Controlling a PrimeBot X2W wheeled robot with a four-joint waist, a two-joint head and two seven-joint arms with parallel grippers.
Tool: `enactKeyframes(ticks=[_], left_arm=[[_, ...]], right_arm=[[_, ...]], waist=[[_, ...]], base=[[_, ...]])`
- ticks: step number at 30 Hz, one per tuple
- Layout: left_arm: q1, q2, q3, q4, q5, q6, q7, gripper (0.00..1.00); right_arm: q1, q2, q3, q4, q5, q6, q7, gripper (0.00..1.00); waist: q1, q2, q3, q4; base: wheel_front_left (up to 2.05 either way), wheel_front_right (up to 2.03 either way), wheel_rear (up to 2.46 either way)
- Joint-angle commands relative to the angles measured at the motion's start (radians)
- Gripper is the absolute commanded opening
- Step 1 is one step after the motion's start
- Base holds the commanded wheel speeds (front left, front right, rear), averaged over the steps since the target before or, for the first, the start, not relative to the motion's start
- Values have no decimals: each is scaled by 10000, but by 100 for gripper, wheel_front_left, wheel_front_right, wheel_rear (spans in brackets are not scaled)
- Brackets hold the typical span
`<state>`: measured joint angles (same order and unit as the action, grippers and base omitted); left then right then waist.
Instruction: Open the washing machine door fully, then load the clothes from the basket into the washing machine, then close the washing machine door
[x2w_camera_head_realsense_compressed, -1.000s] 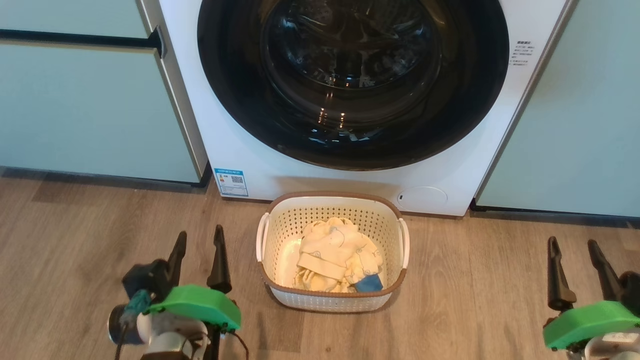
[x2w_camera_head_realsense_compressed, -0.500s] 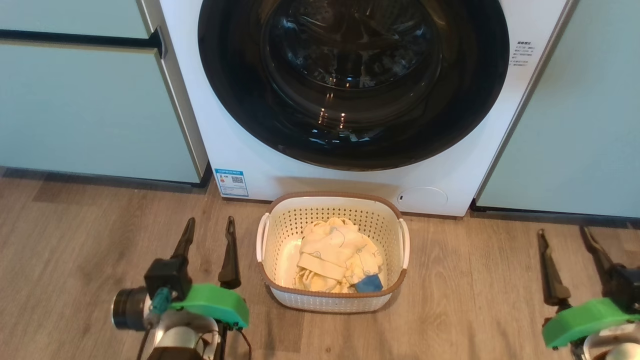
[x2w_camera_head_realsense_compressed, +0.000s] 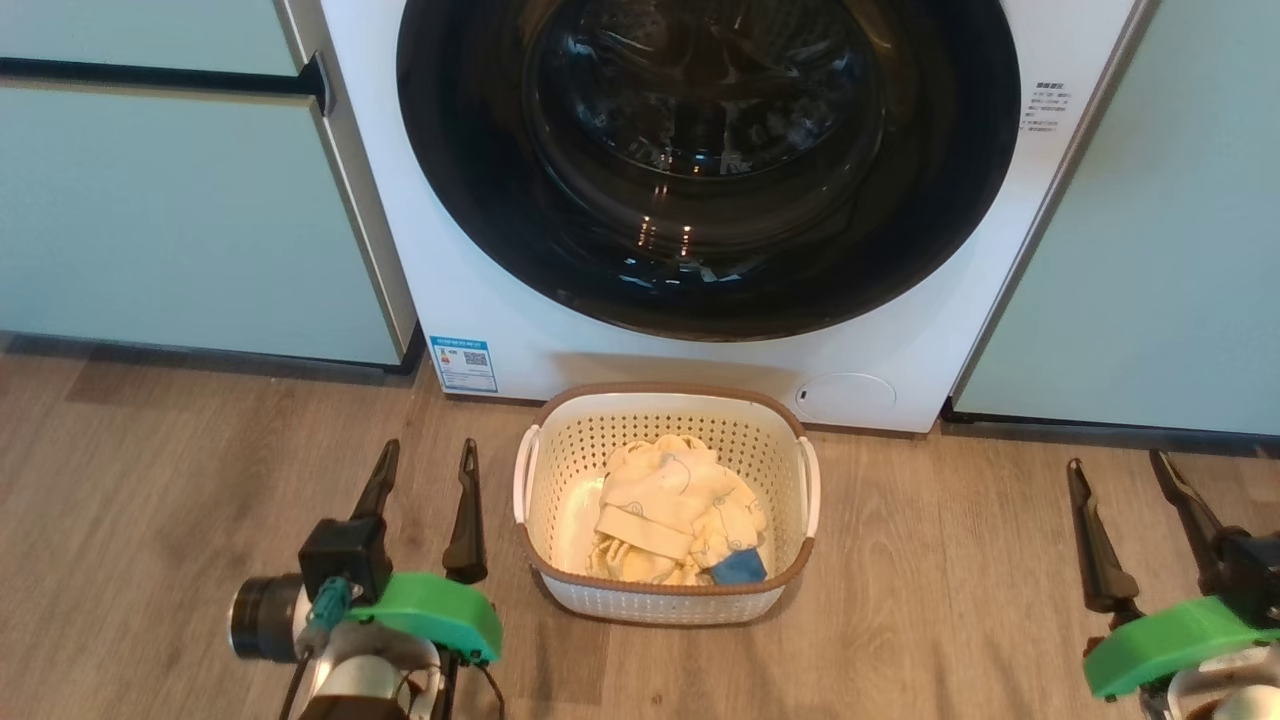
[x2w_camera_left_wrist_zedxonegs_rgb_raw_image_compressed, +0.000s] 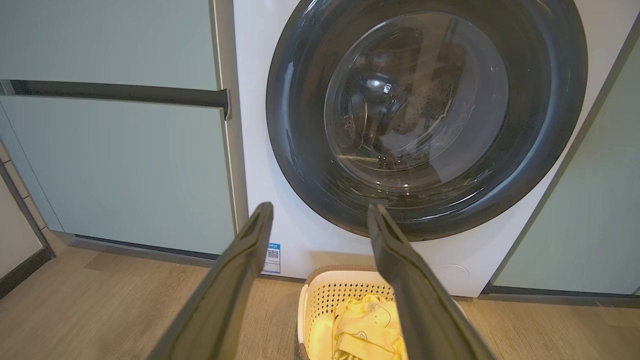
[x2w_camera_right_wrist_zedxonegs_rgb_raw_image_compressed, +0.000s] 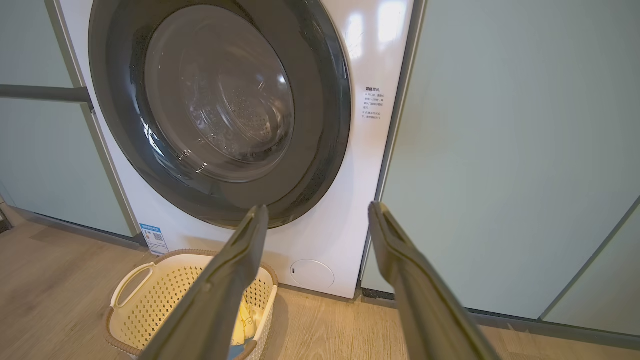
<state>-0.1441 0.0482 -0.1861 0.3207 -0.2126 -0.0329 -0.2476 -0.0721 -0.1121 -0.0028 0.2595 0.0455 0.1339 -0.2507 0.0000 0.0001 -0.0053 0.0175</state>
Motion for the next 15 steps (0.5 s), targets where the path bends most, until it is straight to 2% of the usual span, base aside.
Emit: enactKeyframes(ticks=[1,10,15], left_arm=[[-566,165,310,-289,17,100,-141,100],[-603,235,261,-220,7,135,-141,100],[-613,280,234,-218,13,174,-141,100]], right_arm=[[-493,-66,131,-337,82,-32,-109,100],[-518,-6,63,-331,274,-32,-110,100],[-500,34,21,-356,299,-32,-110,100]], waist=[[0,-1,-1,0],[0,-1,37,-22],[0,-1,49,-41]], base=[[0,0,0],[1,3,-4],[37,37,-74]])
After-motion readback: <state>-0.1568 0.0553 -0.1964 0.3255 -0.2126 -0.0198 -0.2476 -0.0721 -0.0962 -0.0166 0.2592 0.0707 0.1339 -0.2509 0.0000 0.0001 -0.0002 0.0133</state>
